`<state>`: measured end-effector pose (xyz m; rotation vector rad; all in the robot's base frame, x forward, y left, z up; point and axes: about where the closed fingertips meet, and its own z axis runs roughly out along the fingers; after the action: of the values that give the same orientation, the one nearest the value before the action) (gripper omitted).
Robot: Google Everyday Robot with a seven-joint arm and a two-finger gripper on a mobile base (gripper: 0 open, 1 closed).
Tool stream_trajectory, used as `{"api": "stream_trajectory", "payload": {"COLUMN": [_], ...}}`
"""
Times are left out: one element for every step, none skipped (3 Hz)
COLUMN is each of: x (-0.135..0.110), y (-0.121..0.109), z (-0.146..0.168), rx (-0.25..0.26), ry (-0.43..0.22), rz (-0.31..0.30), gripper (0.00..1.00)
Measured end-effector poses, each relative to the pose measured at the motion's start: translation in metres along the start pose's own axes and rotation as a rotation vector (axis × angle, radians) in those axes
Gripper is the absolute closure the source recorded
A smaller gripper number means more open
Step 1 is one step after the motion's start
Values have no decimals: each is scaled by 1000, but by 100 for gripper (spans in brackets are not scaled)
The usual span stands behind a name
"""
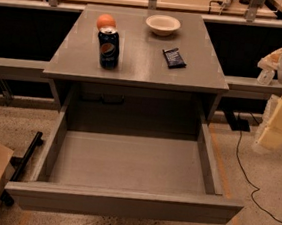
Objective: Close top drawer
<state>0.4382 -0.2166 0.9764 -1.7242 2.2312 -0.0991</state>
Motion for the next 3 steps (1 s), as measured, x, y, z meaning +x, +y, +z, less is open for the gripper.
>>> {"api": "stream_trajectory", "payload": {"x": [0,-1,6], "y": [0,-1,6], "z": [0,-2,0], "rx": [0,9,1], "ry": [0,-3,-9], "rz": [0,-1,8], "gripper": [0,15,38]}}
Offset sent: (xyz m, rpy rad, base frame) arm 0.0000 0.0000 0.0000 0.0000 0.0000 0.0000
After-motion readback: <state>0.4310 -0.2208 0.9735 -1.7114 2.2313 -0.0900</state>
